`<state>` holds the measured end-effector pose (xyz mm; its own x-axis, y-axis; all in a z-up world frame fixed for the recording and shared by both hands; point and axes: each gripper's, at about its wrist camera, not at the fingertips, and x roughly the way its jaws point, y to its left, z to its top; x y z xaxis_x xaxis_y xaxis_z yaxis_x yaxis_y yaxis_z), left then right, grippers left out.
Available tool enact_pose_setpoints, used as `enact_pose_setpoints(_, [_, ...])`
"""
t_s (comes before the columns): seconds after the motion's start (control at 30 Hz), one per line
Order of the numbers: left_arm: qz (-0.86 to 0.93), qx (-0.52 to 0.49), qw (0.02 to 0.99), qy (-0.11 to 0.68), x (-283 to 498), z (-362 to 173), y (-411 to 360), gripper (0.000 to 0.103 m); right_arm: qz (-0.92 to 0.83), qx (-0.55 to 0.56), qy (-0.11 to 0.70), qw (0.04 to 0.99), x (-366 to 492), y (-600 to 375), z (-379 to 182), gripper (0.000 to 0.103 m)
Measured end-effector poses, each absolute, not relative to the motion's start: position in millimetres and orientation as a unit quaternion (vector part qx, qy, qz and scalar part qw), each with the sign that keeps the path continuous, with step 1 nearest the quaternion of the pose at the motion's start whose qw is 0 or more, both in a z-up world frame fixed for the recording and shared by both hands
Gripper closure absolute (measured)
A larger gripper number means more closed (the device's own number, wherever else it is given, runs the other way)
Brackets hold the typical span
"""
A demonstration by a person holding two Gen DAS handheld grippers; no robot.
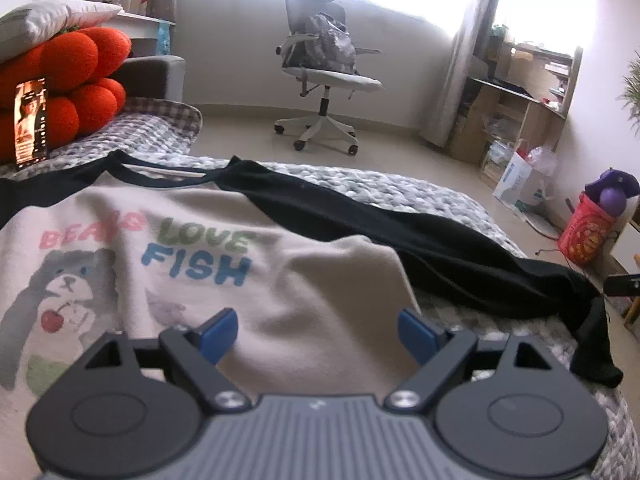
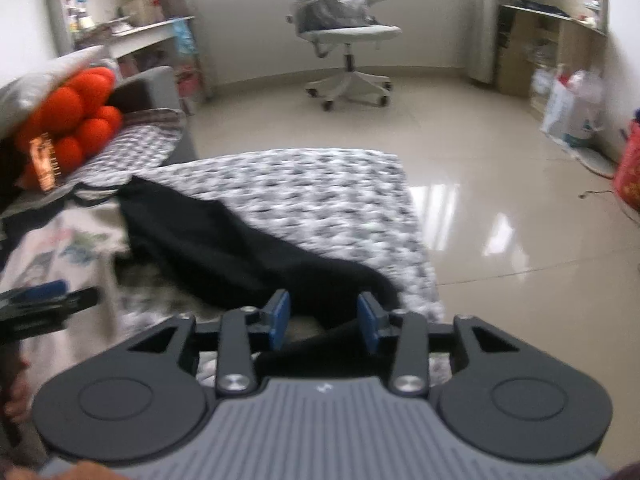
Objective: Fold clothes
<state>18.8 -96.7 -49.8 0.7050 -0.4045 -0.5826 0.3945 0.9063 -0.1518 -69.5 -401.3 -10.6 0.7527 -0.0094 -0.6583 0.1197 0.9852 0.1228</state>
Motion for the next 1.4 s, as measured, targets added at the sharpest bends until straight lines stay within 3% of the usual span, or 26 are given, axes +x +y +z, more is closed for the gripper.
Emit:
enact_pose_setpoints(0.43, [-0.219, 0.016, 0.919, 0.327, 13.4, -50.3, -102.8, 0.015, -0.014, 0.066, 0.383, 0.921, -69.5, -357.9, -48.7, 0.062])
enact_pose_setpoints(0.47, [-0.219, 0.019, 0.919, 0.328, 13.3, -50.1, -103.3, 0.015, -0.022, 0.063, 0.383, 0.921, -69.5, -359.1, -51.8, 0.064])
enact_pose_setpoints(0.53, [-0.222, 0.024, 0.918, 0.328, 13.4, -49.7, -104.1, 0.015, -0.038, 0.060, 0.381, 0.922, -70.7, -364.3, -54.8, 0.088])
enact_pose_setpoints(0.63, [-0.233, 0.030, 0.914, 0.332, 17.7, -48.3, -106.0, 0.015, -0.059, 0.065, 0.370, 0.925, -74.6, -376.5, -50.8, 0.098])
enact_pose_setpoints(1.0, [-0.315, 0.075, 0.896, 0.304, 49.1, -10.7, -145.5, 0.016, -0.118, 0.039, 0.310, 0.943, -83.4, -418.3, -15.6, 0.100])
enact_pose_setpoints(1.07, [-0.335, 0.069, 0.887, 0.311, 57.4, -4.2, -154.9, 0.017, -0.105, 0.060, 0.306, 0.944, -86.5, -421.2, -14.0, 0.098])
enact_pose_setpoints(1.13, [-0.355, 0.054, 0.874, 0.326, 65.3, -0.4, -165.0, 0.020, -0.082, 0.082, 0.308, 0.944, -88.4, -419.1, -16.3, 0.087])
enact_pose_setpoints(1.23, [-0.389, 0.025, 0.849, 0.357, 76.2, 0.6, -179.8, 0.030, -0.053, 0.107, 0.318, 0.941, -87.7, -412.3, -21.8, 0.083])
enact_pose_setpoints(1.27, [-0.401, 0.013, 0.838, 0.370, 79.2, -0.7, -184.6, 0.036, -0.043, 0.113, 0.321, 0.939, -87.4, -408.6, -24.2, 0.079])
enact_pose_setpoints(1.33, [-0.420, -0.011, 0.817, 0.396, 84.4, -5.9, -195.3, 0.040, -0.024, 0.122, 0.324, 0.938, -87.1, -400.6, -29.1, 0.056])
enact_pose_setpoints(1.4, [-0.432, -0.027, 0.800, 0.415, 87.8, -12.1, -206.8, 0.044, -0.008, 0.117, 0.323, 0.939, -88.9, -390.8, -33.1, 0.056])
